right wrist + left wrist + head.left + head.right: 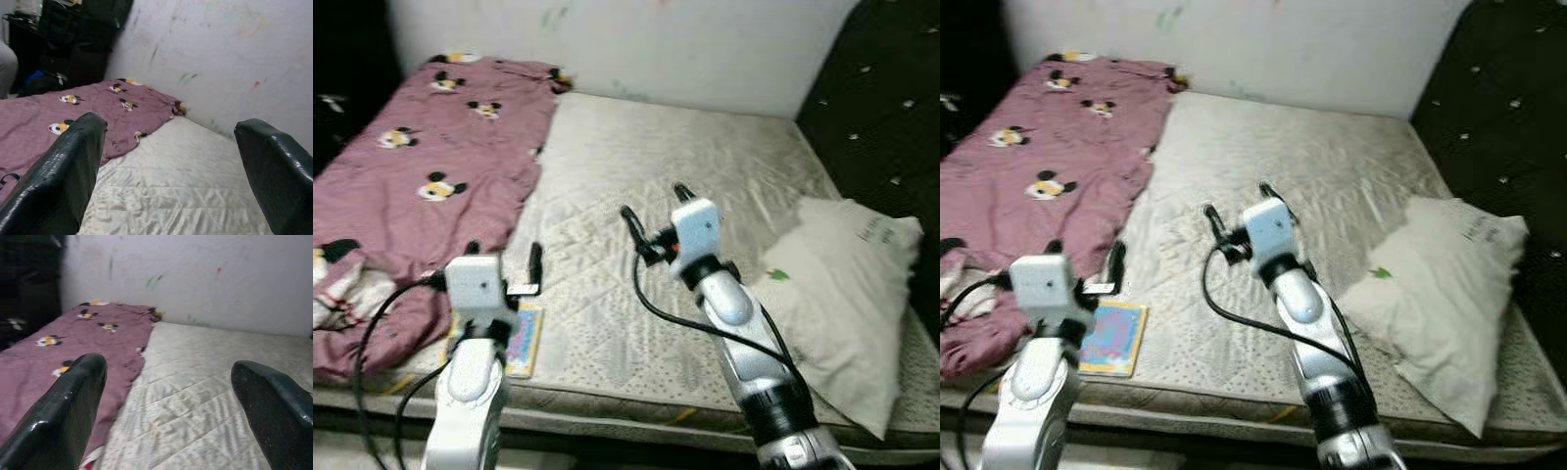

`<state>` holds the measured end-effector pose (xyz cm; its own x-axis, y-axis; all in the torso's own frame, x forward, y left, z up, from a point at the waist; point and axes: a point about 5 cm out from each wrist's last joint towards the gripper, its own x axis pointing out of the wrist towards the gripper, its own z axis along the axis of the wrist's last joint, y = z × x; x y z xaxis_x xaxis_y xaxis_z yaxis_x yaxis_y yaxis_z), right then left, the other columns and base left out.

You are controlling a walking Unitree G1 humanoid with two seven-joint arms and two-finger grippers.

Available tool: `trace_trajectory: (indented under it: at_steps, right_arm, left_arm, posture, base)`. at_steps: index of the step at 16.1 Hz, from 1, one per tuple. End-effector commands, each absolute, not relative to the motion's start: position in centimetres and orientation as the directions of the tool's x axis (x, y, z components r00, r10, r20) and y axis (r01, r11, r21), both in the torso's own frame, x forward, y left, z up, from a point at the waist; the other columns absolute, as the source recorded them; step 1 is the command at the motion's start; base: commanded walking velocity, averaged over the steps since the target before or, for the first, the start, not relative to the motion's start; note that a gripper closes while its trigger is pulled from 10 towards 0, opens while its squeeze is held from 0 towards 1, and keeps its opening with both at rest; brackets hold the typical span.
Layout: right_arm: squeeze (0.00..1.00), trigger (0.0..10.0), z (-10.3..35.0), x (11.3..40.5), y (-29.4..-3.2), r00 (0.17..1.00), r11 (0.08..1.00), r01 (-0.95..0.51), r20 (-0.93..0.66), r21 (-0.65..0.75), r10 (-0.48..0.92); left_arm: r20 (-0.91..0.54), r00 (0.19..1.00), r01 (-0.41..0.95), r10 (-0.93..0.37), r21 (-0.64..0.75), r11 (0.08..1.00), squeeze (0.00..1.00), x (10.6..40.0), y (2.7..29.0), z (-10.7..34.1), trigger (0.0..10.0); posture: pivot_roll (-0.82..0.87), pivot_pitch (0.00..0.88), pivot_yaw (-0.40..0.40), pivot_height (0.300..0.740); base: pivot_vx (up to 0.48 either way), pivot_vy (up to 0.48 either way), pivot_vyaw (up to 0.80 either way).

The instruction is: Clean up the room

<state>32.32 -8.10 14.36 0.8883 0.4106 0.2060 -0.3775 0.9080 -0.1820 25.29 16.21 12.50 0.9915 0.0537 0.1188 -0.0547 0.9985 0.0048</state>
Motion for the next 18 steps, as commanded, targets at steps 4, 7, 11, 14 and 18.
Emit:
trace_trajectory:
  at_steps: [4,7,11,14,18]
  right_arm:
    - [0.00,10.0,12.8,31.4,-10.7,0.932,0.944,-0.286,0.181,-0.168,0.314]
    - [0.00,10.0,12.9,31.5,-11.4,0.944,0.956,-0.248,0.181,-0.159,0.276]
    - [0.00,10.0,13.1,31.5,-11.9,0.943,0.950,-0.247,0.178,-0.191,0.281]
    - [0.00,10.0,13.2,31.5,-12.0,0.943,0.950,-0.248,0.178,-0.191,0.281]
    - [0.00,10.0,13.1,31.3,-11.6,0.940,0.946,-0.258,0.177,-0.195,0.293]
  left_arm:
    - [0.100,0.995,0.021,-0.019,-0.017,1.000,0.00,26.0,15.5,12.6,10.0]
    - [0.099,0.994,0.059,-0.056,-0.027,0.998,0.00,26.2,14.7,12.7,10.0]
    - [0.103,0.993,0.069,-0.064,-0.045,0.997,0.00,26.4,14.4,12.7,10.0]
    - [0.102,0.993,0.065,-0.060,-0.049,0.997,0.00,26.3,14.5,12.7,10.0]
    - [0.102,0.993,0.064,-0.059,-0.047,0.997,0.00,26.4,14.5,12.8,10.0]
  posture:
    - [-0.01,0.000,-0.034,0.740]
    - [-0.04,0.000,-0.029,0.740]
    - [-0.05,0.014,-0.047,0.740]
    - [-0.04,0.022,-0.052,0.740]
    - [-0.04,0.029,-0.052,0.740]
  base:
    - [0.000,0.000,0.00]
    - [0.000,0.000,0.00]
    - [0.000,-0.292,0.00]
    - [0.000,-0.376,0.00]
    - [0.000,-0.378,-0.34]
